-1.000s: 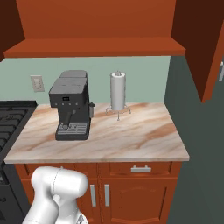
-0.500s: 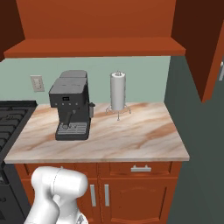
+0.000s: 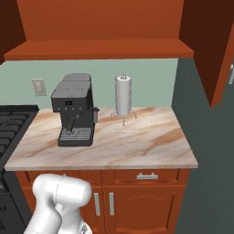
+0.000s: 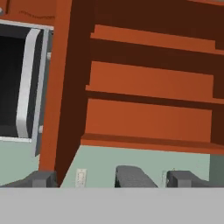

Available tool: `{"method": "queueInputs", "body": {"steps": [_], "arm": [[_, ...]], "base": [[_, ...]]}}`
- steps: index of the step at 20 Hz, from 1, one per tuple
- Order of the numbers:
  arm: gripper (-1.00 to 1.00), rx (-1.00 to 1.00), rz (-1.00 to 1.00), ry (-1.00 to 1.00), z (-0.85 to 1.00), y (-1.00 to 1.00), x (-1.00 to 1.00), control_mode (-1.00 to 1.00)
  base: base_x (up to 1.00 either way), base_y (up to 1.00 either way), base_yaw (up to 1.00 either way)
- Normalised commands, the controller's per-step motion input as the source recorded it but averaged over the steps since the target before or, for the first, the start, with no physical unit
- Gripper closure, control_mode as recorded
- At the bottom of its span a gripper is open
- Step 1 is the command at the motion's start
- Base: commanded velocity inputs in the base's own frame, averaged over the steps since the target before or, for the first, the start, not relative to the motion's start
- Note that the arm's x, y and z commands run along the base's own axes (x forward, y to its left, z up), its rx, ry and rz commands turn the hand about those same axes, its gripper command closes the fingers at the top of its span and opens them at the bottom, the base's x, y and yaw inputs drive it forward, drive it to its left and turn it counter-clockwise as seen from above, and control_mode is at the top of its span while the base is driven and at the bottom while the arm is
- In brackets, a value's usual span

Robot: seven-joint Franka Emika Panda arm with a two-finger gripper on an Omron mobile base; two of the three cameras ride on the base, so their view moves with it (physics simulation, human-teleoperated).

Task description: Open the cabinet. Pick the bar soap and place it next to the sink. Then close the cabinet.

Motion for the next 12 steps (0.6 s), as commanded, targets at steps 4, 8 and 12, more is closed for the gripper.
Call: {"method": "queueInputs", "body": {"steps": [4, 8, 12], "arm": [[-1.00, 0.00, 0.00, 0.22, -0.33, 0.26, 0.27, -1.00], [-1.00, -0.01, 0.00, 0.04, -0.23, 0.33, 0.20, -1.00], [-1.00, -0.03, 0.00, -0.01, -0.07, 0.44, 0.17, -1.00]], "base": [[0.00, 0.00, 0.00], [0.00, 0.00, 0.00], [0.00, 0.00, 0.00]]}}
